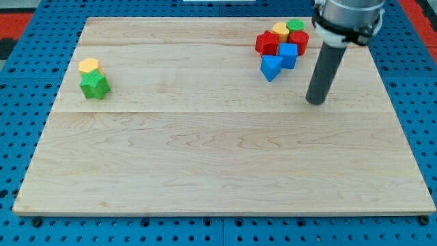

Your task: Place the blue cube at the bottom left corner

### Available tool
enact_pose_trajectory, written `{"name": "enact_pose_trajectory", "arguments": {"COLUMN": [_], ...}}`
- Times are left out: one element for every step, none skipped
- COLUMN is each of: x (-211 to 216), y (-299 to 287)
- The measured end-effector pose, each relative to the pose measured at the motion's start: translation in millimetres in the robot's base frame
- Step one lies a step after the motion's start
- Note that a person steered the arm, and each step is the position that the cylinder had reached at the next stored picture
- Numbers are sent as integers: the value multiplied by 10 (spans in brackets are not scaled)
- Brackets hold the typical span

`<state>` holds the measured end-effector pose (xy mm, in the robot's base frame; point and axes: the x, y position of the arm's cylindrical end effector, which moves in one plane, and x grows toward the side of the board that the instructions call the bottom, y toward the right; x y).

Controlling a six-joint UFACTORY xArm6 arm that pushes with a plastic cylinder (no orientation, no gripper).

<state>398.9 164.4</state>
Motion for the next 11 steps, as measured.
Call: {"name": "enact_pose_trajectory", "arguments": {"x": [-507, -781, -927, -1008, -993, -879, -837, -658, -625, -573, -73], "y": [468, 605, 388, 13, -498, -1197, -1041, -1120, -2033, -1976, -2640]}}
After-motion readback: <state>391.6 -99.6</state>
